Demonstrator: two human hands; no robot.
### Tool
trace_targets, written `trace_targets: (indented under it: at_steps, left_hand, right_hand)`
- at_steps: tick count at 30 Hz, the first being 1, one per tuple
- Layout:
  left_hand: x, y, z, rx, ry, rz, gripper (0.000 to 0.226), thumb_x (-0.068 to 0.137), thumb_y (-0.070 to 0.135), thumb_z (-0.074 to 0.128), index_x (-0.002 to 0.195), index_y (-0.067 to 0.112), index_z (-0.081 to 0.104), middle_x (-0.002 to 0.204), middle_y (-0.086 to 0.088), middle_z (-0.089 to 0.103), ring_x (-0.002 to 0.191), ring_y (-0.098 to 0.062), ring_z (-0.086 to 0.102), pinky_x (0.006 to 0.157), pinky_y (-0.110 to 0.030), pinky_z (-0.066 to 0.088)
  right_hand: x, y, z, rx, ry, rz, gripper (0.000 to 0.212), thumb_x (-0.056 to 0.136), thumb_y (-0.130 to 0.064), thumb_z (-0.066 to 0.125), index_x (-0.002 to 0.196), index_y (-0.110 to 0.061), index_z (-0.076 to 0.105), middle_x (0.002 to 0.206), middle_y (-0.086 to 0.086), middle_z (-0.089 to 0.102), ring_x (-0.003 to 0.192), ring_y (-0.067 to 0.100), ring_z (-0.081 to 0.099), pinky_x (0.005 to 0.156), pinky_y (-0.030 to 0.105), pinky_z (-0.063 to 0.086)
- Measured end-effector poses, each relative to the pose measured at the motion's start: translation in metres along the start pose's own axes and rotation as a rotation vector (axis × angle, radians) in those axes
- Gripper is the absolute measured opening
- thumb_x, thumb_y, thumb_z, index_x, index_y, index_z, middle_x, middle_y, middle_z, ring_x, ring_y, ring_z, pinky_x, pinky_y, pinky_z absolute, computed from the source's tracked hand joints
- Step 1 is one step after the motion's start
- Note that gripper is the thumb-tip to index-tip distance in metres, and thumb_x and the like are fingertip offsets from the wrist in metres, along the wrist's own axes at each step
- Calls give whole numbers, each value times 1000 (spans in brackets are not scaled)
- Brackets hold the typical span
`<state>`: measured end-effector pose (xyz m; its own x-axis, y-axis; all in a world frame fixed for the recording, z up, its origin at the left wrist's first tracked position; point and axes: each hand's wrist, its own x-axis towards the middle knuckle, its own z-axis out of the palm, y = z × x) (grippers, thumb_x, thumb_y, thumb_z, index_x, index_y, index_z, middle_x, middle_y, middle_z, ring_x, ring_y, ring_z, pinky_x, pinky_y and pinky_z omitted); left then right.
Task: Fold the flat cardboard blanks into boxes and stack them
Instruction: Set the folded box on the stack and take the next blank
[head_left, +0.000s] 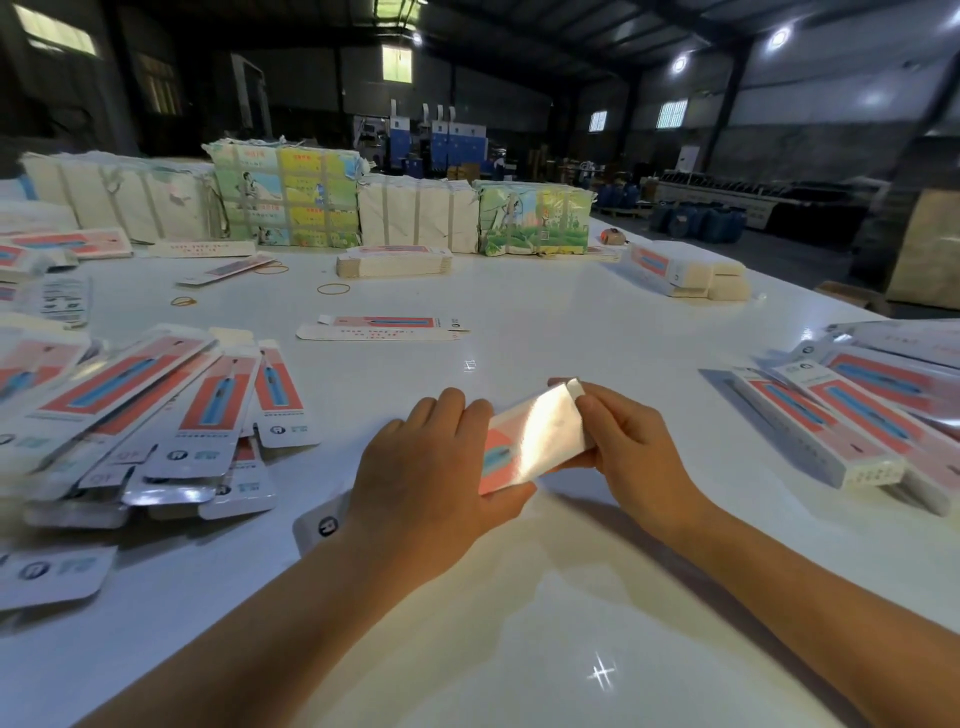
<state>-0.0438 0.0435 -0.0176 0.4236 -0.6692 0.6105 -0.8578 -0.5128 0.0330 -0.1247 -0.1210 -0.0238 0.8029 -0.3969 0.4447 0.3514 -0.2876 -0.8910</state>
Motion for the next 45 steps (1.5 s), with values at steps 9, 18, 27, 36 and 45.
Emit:
trace_targets:
  at_steps: [9,18,27,36,45]
  left_hand:
    - [0,-1,5,-32,-40,-29,66,75,66,59,120,19,53,101,0,54,88,-18,55,68,-30,49]
    - [3,-1,1,-4,-5,-54,62,72,59,68,111,11,59,93,-5,58,80,-22,58,60,-33,51]
    - [8,-19,0,69,2,133,62,52,50,84,90,5,67,68,-7,58,51,-19,56,40,-21,37]
    - [12,-37,32,78,352,329,60,89,58,32,122,10,50,115,-18,57,99,-43,53,87,-55,38]
    - [9,-42,95,-238,122,417,49,93,62,15,96,26,48,99,16,42,70,-17,54,56,-23,35]
  right_hand:
    - [-12,3,4,-500,-30,-131,31,97,-19,46,99,-50,46,77,-26,64,82,-9,59,67,4,43]
    - [-9,9,5,-283,-222,7,58,98,-14,43,137,-42,10,135,-31,32,112,-26,40,84,-1,36]
    - [-9,4,4,-503,-339,-112,93,89,-20,63,142,-31,-13,156,-17,-4,143,-2,10,115,20,20]
    - [10,-3,-37,-1144,-108,-544,57,79,-15,72,129,4,52,121,21,58,105,38,55,86,46,47]
    - [58,-73,-270,-1317,807,86,53,93,-27,49,143,-18,35,136,14,44,118,33,43,95,44,40]
